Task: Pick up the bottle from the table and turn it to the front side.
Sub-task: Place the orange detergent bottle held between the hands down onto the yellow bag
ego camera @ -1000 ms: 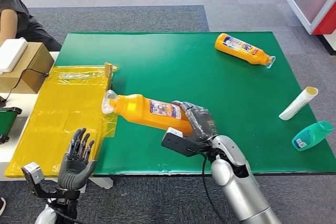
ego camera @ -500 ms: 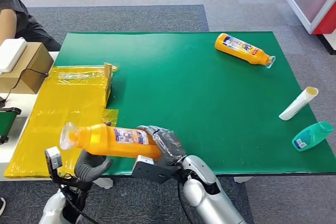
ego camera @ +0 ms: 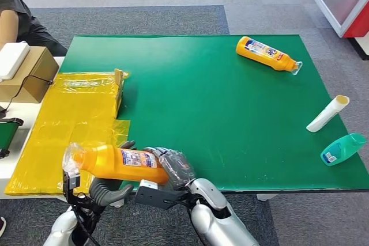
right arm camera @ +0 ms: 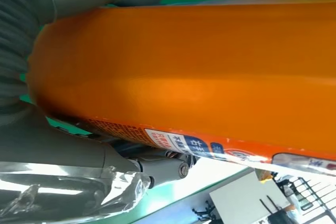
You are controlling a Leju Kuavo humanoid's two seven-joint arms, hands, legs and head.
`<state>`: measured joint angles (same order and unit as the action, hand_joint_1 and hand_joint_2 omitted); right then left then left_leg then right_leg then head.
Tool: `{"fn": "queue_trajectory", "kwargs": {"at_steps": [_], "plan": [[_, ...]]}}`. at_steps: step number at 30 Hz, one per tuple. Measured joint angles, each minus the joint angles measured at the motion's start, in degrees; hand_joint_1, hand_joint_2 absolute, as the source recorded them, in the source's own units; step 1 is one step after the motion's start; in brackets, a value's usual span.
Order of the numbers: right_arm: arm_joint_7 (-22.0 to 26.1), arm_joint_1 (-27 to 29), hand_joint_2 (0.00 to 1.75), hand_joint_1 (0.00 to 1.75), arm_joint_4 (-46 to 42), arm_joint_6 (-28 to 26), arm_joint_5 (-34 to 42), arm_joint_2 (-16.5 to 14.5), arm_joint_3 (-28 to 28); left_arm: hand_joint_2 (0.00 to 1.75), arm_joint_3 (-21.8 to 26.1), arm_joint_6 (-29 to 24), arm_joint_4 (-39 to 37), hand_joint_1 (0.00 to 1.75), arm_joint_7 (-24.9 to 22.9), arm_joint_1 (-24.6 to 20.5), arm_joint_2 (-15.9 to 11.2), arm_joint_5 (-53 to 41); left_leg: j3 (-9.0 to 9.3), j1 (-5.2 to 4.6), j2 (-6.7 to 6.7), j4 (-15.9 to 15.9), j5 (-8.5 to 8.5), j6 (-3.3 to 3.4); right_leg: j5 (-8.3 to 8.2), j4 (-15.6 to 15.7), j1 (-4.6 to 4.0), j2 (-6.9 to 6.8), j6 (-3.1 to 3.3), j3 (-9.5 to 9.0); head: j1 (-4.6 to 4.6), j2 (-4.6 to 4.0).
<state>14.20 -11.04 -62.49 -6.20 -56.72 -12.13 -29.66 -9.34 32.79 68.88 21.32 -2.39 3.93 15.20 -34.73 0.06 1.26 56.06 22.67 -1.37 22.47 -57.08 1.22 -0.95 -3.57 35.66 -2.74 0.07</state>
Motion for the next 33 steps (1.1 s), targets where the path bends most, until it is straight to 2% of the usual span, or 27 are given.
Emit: {"fn": "queue_trajectory", "kwargs": {"at_steps": [7, 12, 20, 29, 30, 33], "plan": [[-0.5, -1.0, 1.75, 1.75, 3.8, -1.0, 0.0, -0.5, 0.2, 1.75, -1.4, -3.9, 0.9, 0.0, 2.1, -0.1, 0.4, -4.4, 0.0, 0.0, 0.0, 0.0, 0.0, 0.0, -0.01, 0.0, 0.0, 0.0, 0.0, 0.0, 0.0, 0.0], [-1.3, -1.2, 1.75, 1.75, 4.9, -1.2, 0.3, -0.5, 1.0, 1.75, -1.1, -7.2, 4.3, 0.0, 2.4, 0.2, 2.2, -7.9, 0.0, 0.0, 0.0, 0.0, 0.0, 0.0, -0.01, 0.0, 0.01, 0.0, 0.0, 0.0, -0.01, 0.0], [-1.4, -1.3, 1.75, 1.75, 5.8, -1.2, -0.1, -0.6, 2.4, 1.75, 0.3, -7.2, 8.6, 0.0, 2.0, 0.8, 4.5, -8.5, 0.01, 0.0, 0.01, 0.0, 0.0, -0.01, 0.0, 0.0, 0.0, 0.01, 0.0, 0.01, -0.01, 0.0], [-2.0, -0.8, 1.75, 1.75, 7.5, -1.1, -0.5, -0.6, 4.0, 1.75, 1.4, -6.9, 12.2, 0.0, 2.0, 1.1, 5.7, -8.1, 0.0, -0.01, 0.01, 0.0, 0.0, -0.01, -0.01, 0.0, 0.01, 0.0, 0.0, 0.0, -0.01, 0.0], [-2.0, -0.8, 1.75, 1.75, 7.7, -1.1, -0.5, -0.6, 4.2, 1.75, 1.5, -6.9, 12.4, 0.1, 2.0, 1.1, 5.9, -8.0, 0.0, 0.0, 0.01, 0.0, 0.0, -0.01, 0.0, 0.0, 0.01, 0.0, 0.0, 0.0, -0.02, 0.0], [-1.8, -0.9, 1.75, 1.75, 8.1, -1.1, -0.6, -0.6, 4.5, 1.75, 1.5, -6.8, 13.0, 1.37, 1.9, 1.2, 6.1, -7.9, 0.0, 0.0, 0.01, 0.0, 0.0, -0.01, 0.0, 0.0, 0.0, 0.01, 0.0, 0.0, -0.01, 0.0]]}}
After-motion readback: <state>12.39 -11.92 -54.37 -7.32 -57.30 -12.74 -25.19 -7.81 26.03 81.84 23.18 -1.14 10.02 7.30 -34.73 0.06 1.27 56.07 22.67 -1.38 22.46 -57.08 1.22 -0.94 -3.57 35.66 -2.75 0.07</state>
